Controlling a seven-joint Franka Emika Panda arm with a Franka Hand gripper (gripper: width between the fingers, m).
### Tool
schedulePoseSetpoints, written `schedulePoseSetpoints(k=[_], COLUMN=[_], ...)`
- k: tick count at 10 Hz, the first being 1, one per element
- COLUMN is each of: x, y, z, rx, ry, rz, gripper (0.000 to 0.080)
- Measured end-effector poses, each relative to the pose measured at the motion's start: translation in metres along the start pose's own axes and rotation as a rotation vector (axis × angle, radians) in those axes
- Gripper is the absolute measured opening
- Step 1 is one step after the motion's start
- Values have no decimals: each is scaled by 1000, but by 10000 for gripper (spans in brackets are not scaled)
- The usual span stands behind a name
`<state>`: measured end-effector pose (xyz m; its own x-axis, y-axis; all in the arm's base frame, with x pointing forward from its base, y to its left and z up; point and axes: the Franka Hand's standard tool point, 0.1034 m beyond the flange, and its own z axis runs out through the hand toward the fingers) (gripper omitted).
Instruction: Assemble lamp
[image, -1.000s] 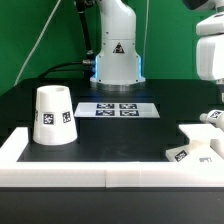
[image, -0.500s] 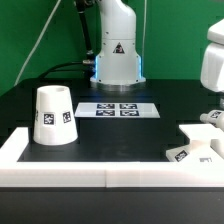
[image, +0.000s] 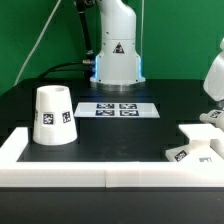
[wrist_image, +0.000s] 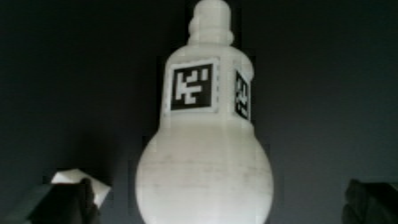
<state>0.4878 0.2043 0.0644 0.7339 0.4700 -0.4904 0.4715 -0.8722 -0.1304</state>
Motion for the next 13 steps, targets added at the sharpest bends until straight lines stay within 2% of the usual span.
schedulePoseSetpoints(k=[4, 6, 7, 10, 13], x=[1, 2, 9, 14, 12], y=[0, -1, 0, 1, 1], z=[15, 20, 21, 31, 39], rx=[-15, -4, -6, -5, -1], ry=[-211, -298, -264, -250, -263], rz=[29, 44, 44, 44, 45], gripper=[700, 700, 700, 700, 700])
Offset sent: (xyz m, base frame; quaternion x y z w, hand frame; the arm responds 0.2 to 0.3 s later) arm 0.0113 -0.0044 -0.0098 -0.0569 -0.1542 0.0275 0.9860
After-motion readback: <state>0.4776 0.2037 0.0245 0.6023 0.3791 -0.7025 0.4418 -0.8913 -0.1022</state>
